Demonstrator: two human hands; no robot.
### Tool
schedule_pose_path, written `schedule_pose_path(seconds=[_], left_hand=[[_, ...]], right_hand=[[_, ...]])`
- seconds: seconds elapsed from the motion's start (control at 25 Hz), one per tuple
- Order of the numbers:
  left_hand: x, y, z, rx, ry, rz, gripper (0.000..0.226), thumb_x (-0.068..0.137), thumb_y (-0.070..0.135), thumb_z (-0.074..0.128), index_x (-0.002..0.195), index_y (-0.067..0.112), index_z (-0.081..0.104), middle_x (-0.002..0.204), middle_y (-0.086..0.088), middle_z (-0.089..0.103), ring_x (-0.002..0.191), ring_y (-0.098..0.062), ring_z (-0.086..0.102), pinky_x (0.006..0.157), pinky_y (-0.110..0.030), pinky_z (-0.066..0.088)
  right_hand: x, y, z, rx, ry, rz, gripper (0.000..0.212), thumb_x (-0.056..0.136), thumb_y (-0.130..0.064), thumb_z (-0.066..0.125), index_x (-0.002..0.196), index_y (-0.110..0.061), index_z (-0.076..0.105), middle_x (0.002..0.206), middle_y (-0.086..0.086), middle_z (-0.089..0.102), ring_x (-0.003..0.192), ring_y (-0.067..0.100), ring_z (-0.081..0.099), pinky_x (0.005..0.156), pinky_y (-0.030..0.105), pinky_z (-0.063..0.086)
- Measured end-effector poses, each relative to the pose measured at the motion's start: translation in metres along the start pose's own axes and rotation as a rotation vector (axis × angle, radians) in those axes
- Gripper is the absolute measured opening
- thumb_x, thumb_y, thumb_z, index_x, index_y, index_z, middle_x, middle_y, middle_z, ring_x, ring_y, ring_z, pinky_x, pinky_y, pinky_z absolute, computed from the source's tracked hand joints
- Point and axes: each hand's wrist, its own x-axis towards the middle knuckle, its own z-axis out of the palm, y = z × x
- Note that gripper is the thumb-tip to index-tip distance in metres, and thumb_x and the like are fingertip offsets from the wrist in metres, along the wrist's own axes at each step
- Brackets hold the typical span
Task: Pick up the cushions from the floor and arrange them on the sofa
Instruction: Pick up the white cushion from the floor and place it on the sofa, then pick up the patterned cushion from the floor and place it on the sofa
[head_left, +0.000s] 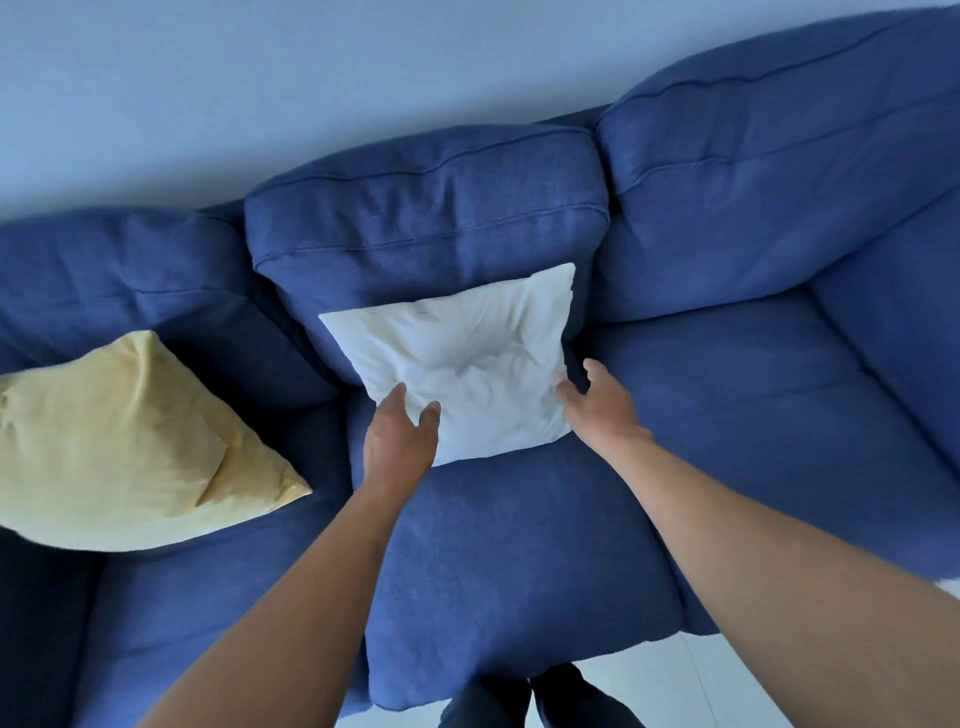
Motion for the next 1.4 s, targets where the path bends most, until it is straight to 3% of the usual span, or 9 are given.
schedule_pose_path(seconds=[0.08, 0.24, 0.4, 0.6, 0.72, 0.92, 1.2, 1.4], left_hand=[[-0.021, 0.014, 0.006, 0.059, -0.031, 0.099, 0.069, 0.106, 0.044, 0.053, 0.166, 0.017, 0.031, 0.172, -0.001, 0.033, 0.156, -0.023, 0.035, 0.121, -0.040, 0.032], [-0.062, 0.035, 0.030, 0.211, -0.138, 0.327, 0.071, 0.108, 0.042, 0.049, 0.168, 0.014, 0.024, 0.177, -0.006, 0.019, 0.163, -0.022, 0.018, 0.126, -0.040, 0.023], [-0.099, 0.052, 0.059, 0.327, -0.249, 0.548, 0.074, 0.109, 0.042, 0.046, 0.168, 0.010, 0.017, 0.177, -0.009, 0.012, 0.165, -0.024, 0.006, 0.131, -0.042, 0.015], [-0.158, 0.073, 0.100, 0.365, -0.386, 0.761, 0.076, 0.107, 0.045, 0.048, 0.168, 0.011, 0.019, 0.177, -0.008, 0.013, 0.163, -0.026, 0.015, 0.130, -0.046, 0.020], [-0.199, 0.086, 0.128, 0.428, -0.468, 0.882, 0.076, 0.108, 0.044, 0.048, 0.168, 0.010, 0.018, 0.178, -0.010, 0.010, 0.165, -0.026, 0.004, 0.131, -0.045, 0.014], [-0.277, 0.103, 0.191, 0.564, -0.625, 1.096, 0.076, 0.109, 0.045, 0.046, 0.169, 0.010, 0.015, 0.178, -0.009, 0.008, 0.165, -0.025, 0.000, 0.131, -0.044, 0.011], [-0.376, 0.117, 0.285, 0.712, -0.784, 1.240, 0.076, 0.109, 0.043, 0.047, 0.169, 0.009, 0.014, 0.178, -0.010, 0.008, 0.165, -0.027, 0.002, 0.131, -0.045, 0.013], [-0.430, 0.132, 0.341, 0.791, -0.853, 1.231, 0.077, 0.109, 0.043, 0.047, 0.169, 0.010, 0.013, 0.178, -0.010, 0.007, 0.165, -0.026, 0.003, 0.131, -0.043, 0.013]], right_hand=[[-0.026, 0.010, -0.012, -0.020, 0.038, -0.020, 0.071, 0.104, -0.046, 0.048, 0.163, -0.012, 0.025, 0.168, 0.007, 0.033, 0.154, 0.029, 0.030, 0.117, 0.042, 0.031], [-0.072, 0.040, -0.039, -0.095, 0.184, -0.031, 0.065, 0.105, -0.044, 0.048, 0.155, -0.005, 0.034, 0.168, 0.013, 0.030, 0.158, 0.029, 0.019, 0.121, 0.046, 0.025], [-0.115, 0.083, -0.062, -0.206, 0.297, 0.028, 0.074, 0.105, -0.049, 0.044, 0.163, -0.010, 0.020, 0.174, 0.012, 0.014, 0.161, 0.027, 0.004, 0.124, 0.052, 0.020], [-0.186, 0.149, -0.088, -0.197, 0.449, 0.159, 0.077, 0.104, -0.052, 0.046, 0.162, -0.009, 0.020, 0.174, 0.014, 0.011, 0.161, 0.030, 0.004, 0.123, 0.057, 0.021], [-0.229, 0.191, -0.100, -0.156, 0.528, 0.249, 0.079, 0.103, -0.053, 0.048, 0.163, -0.010, 0.020, 0.174, 0.014, 0.010, 0.161, 0.031, 0.004, 0.123, 0.058, 0.021], [-0.302, 0.274, -0.121, -0.054, 0.654, 0.423, 0.077, 0.101, -0.052, 0.050, 0.160, -0.009, 0.025, 0.172, 0.015, 0.017, 0.160, 0.032, 0.010, 0.122, 0.058, 0.023], [-0.370, 0.377, -0.148, 0.022, 0.693, 0.603, 0.077, 0.104, -0.052, 0.047, 0.161, -0.008, 0.021, 0.173, 0.017, 0.011, 0.161, 0.033, 0.004, 0.122, 0.056, 0.019], [-0.394, 0.444, -0.180, 0.076, 0.677, 0.653, 0.078, 0.104, -0.053, 0.045, 0.161, -0.007, 0.019, 0.172, 0.018, 0.009, 0.160, 0.033, 0.003, 0.122, 0.057, 0.020]])
